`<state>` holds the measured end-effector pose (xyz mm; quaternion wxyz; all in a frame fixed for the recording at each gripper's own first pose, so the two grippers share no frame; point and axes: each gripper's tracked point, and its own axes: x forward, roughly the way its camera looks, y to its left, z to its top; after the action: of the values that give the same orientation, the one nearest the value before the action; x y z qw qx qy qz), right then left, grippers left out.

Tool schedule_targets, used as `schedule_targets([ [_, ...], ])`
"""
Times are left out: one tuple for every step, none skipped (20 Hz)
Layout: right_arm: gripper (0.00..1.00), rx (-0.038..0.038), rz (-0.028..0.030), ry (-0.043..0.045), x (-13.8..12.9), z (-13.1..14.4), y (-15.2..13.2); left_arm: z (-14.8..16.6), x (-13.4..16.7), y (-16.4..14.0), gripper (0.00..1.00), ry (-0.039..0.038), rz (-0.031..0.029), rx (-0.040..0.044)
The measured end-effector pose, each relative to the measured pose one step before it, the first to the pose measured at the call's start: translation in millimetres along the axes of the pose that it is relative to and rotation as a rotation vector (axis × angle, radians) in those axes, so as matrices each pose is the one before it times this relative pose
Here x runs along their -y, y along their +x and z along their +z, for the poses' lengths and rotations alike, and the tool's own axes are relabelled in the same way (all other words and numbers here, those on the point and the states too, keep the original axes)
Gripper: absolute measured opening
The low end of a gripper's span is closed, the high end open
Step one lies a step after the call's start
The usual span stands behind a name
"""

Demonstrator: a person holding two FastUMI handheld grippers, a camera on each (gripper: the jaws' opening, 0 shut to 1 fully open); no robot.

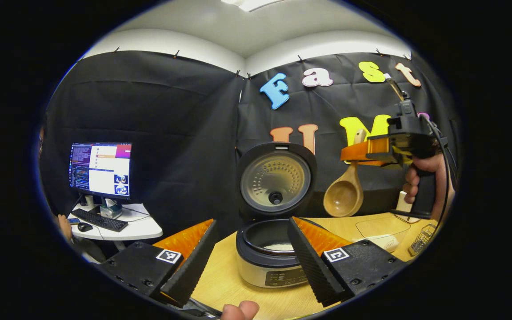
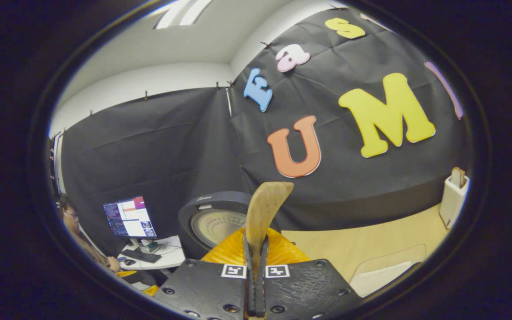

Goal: Close the left gripper, press the button to open the rice cooker; take a wooden spoon from the chopstick holder with the right hand, scoop a spoonful of rice and pour it into the rice cooker, then put the wooden spoon back into the chopstick holder.

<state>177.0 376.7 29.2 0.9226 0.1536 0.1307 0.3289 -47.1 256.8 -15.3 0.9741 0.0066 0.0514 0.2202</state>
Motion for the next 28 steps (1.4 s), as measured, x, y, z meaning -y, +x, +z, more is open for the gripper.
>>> schedule_targets([
  [0.01, 0.01451, -0.01176, 0.0206, 10.81, 9.02, -12.72, 0.84, 5.17, -0.56, 1.0, 0.00477, -0.00692, 0.00381],
  [0.01, 0.02145, -0.01848, 0.01622, 9.43, 9.34, -11.63, 0.92, 4.11, 0.84, 1.0, 0.00292, -0.00528, 0.00361],
  [0.01, 0.01703, -0.01371, 0.00182, 11.75, 10.27, -11.76, 1.17, 3.46, -0.63, 1.0, 0.0012, -0.00527, 0.00391],
  [0.01, 0.01514, -0.01082, -0.00573, 8.93, 5.85, -11.71, 0.57, 5.67, 0.24, 1.0, 0.00142, -0.00771, 0.00327],
  [0.01, 0.01453, -0.00961, 0.0019, 9.48, 5.96, -13.3, 1.25, 4.47, 0.34, 1.0, 0.00376, -0.01138, 0.00355],
  [0.01, 0.01787, -0.02259, 0.01478, 16.32, 7.94, -16.1, -0.68, 8.15, 0.64, 1.0, 0.00661, -0.01856, 0.00016],
  [0.01, 0.01325, -0.02335, 0.00806, 7.63, 2.14, -9.84, -0.7, 6.56, 0.08, 1.0, 0.00448, -0.01359, -0.00307],
  [0.01, 0.01458, -0.03582, 0.00279, 15.37, 7.7, -10.01, -2.01, 2.85, -0.17, 1.0, 0.00425, -0.00601, -0.00457],
  [0.01, 0.01773, -0.05056, -0.00419, 24.76, 8.55, -16.34, -2.21, 3.6, 1.16, 1.0, 0.00565, -0.00317, -0.00508],
  [0.01, 0.00859, -0.02165, 0.00665, 13.18, 4.06, -10.05, 0.25, 4.09, 0.59, 1.0, 0.00336, -0.00481, 0.00019],
  [0.01, 0.01017, -0.02222, 0.00762, 13.48, 3.98, -9.19, 2.23, 3.84, 0.35, 1.0, 0.00384, -0.00311, 0.00559],
  [0.01, 0.01362, -0.02675, 0.00498, 16.05, 4.05, -10.18, 0.23, 3.16, 0.68, 1.0, 0.00447, -0.00527, 0.00453],
  [0.01, 0.02611, -0.05646, 0.00036, 27.95, 5.72, -10.35, -0.79, 2.99, 1.01, 1.0, 0.00468, -0.00618, 0.00008],
  [0.01, 0.01331, -0.04284, -0.0043, 19.46, 2.56, -6.28, -1.87, 0.32, 0.81, 1.0, 0.00218, 0.0009, -0.00676],
  [0.01, 0.01145, -0.04805, -0.00875, 23.07, -1.16, -3.23, -2.75, -1.91, 0.54, 1.0, -0.00154, 0.00437, -0.00523],
  [0.01, 0.00682, -0.0383, -0.00606, 17.8, 1.89, -4.22, -1.78, -0.71, 1.2, 1.0, -0.00526, 0.00363, -0.00475],
  [0.01, 0.00544, -0.03016, -0.00567, 13.11, 2.03, -3.66, -1.73, 0.79, 0.32, 1.0, -0.00738, -0.00115, -0.00582],
  [0.01, 0.00653, -0.03229, -0.00629, 15.08, 1.7, -3.19, -0.42, 2.59, 0.68, 1.0, -0.00653, -0.00373, -0.00349],
  [0.01, 0.00791, -0.02451, -0.00364, 11.62, 0.52, -2.9, 0.0, 1.73, 0.34, 1.0, -0.001, -0.00552, -0.00155],
  [0.01, 0.00342, -0.03344, -0.00252, 14.81, -1.41, -0.58, 0.81, 0.62, -0.23, 1.0, 0.00674, -0.00229, 0.00191],
  [0.01, -0.0072, -0.01758, 0.00214, 10.22, -5.37, -0.94, 0.45, -1.43, -0.2, 1.0, 0.00727, 0.00384, 0.00354],
  [0.01, -0.01743, -0.01677, 0.00185, 11.98, -10.02, -4.43, 1.96, 0.4, -0.48, 1.0, 0.00457, 0.00198, 0.00314],
  [0.01, -0.01977, -0.01578, 0.00109, 10.23, -10.64, -1.28, 0.07, 1.33, -0.32, 1.0, 0.00066, -0.00347, 0.00397],
  [0.01, -0.01189, -0.01116, -0.00259, 6.2, -8.03, 0.25, 1.09, 0.0, -0.2, 1.0, -0.00086, -0.00039, 0.00183],
  [0.01, -0.0088, -0.02125, -0.01178, 7.42, -8.67, 1.78, 0.25, 0.35, -0.69, 1.0, -0.00263, -0.00084, 0.0022],
  [0.01, -0.00938, -0.02114, -0.01394, 6.89, -9.21, 2.7, 0.11, 1.3, 0.96, 1.0, -0.00317, -0.00608, 0.00033],
  [0.01, -0.0073, -0.0062, -0.00604, 2.16, -5.27, -0.12, -0.29, 1.2, -0.17, 1.0, -0.00202, -0.00345, -0.00062],
  [0.01, -0.00587, -0.00382, -0.0017, 0.91, -5.2, 0.51, -0.01, 0.37, 0.21, 1.0, -0.00034, -0.00001, -0.00185],
])
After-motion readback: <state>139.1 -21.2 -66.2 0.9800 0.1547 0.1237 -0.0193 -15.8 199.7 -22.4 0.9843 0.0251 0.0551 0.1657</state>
